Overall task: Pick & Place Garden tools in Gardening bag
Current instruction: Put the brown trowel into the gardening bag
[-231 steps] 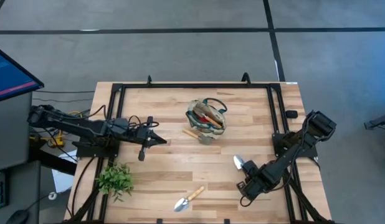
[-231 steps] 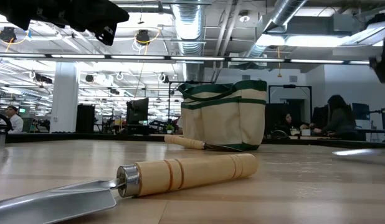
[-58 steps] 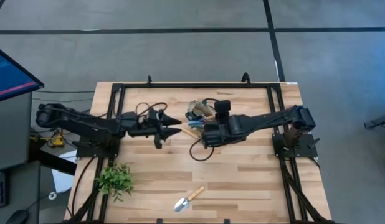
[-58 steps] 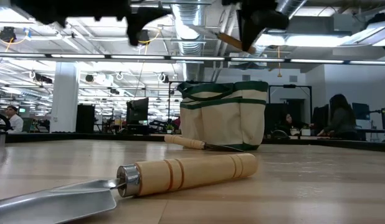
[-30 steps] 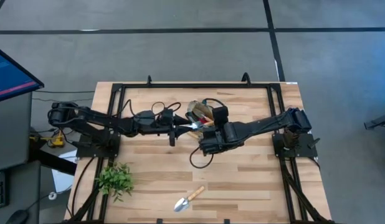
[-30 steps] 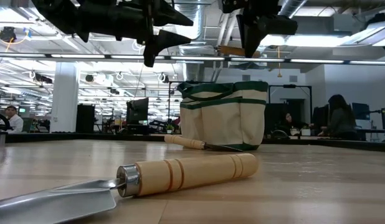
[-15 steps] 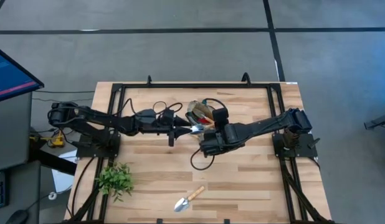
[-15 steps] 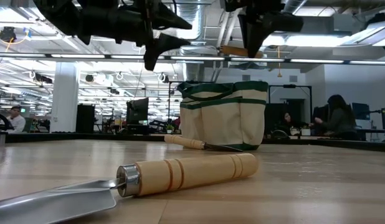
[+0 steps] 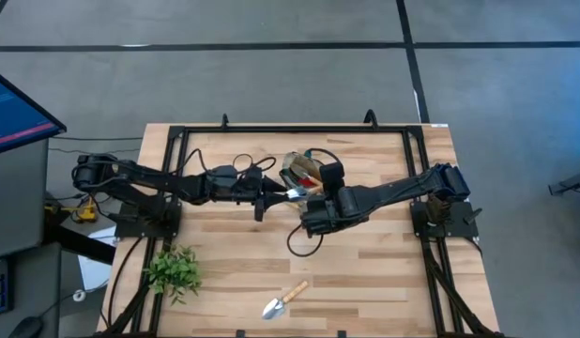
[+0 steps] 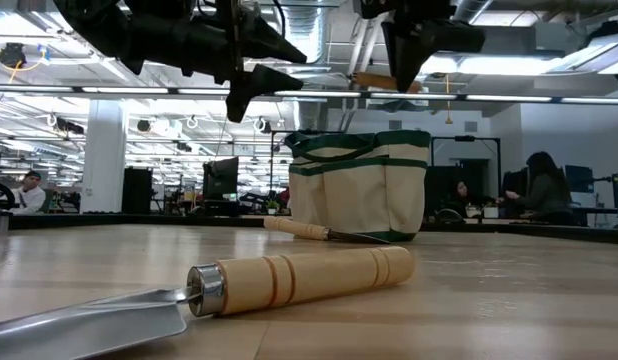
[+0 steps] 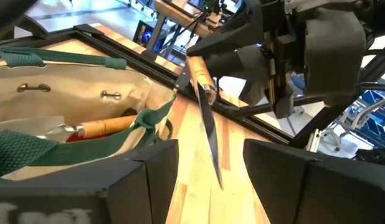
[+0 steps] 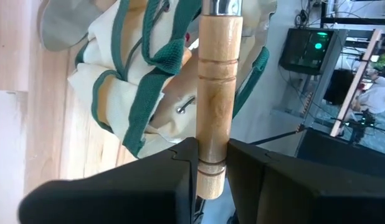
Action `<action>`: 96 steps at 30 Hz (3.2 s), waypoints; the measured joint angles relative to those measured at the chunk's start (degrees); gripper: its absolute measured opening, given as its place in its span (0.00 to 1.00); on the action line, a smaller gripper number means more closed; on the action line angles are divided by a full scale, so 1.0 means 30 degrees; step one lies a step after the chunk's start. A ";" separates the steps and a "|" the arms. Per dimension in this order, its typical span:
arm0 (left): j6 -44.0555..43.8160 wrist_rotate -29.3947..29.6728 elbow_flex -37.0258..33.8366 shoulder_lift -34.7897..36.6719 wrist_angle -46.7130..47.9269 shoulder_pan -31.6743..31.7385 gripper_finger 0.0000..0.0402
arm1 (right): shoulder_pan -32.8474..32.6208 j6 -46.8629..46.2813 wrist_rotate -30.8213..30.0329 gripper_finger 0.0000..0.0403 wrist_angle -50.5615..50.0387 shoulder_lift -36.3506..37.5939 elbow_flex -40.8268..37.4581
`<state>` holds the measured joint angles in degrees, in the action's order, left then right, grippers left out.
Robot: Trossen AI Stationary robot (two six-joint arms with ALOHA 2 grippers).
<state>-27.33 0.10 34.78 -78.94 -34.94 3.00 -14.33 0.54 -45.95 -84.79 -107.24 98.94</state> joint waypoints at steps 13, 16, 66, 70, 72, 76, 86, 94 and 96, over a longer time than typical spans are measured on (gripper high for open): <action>-0.0051 0.0013 -0.0004 -0.0085 -0.0129 -0.0115 0.35 | 0.0000 -0.0051 -0.0206 0.12 0.0239 0.0000 0.0000; -0.0051 0.0013 -0.0004 -0.0095 -0.0199 -0.0115 0.29 | 0.0000 -0.0051 -0.0206 0.12 0.0346 0.0007 0.0000; 0.6604 -0.0038 -0.0048 0.3012 -0.0306 0.0256 0.00 | -0.0578 -0.5147 0.1947 0.01 -0.0085 0.3763 -0.0279; 0.7030 0.0006 -0.1037 0.4381 -0.0423 0.0432 0.00 | -0.1369 -0.5209 0.1951 0.02 0.3468 0.5985 -0.2316; 0.6930 0.0032 -0.2222 0.5295 -0.0370 0.0568 0.00 | -0.1755 -0.5209 0.1959 0.02 0.5575 0.7263 -0.3915; 0.6192 0.0850 -0.5055 0.7014 -0.2540 0.0608 0.00 | -0.2326 -0.5360 0.1958 0.00 1.0644 0.9564 -0.8078; 0.6025 0.0975 -1.0655 0.8103 -1.3424 0.0090 0.00 | -0.1938 -0.2966 0.2047 0.01 3.2076 1.1460 -1.7958; 0.6809 0.0890 -1.0395 0.7506 -1.3452 -0.0048 0.00 | -0.0136 -0.1963 0.6841 0.00 5.0311 0.6114 -2.0786; 0.7118 0.0309 -1.0304 0.7475 -1.3508 -0.0043 0.00 | 0.0230 -0.2412 0.7407 0.00 5.3320 0.4234 -2.0799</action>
<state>-5.98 1.03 3.86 -56.51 -75.46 2.87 -13.64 -6.70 -23.73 75.17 -94.54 36.54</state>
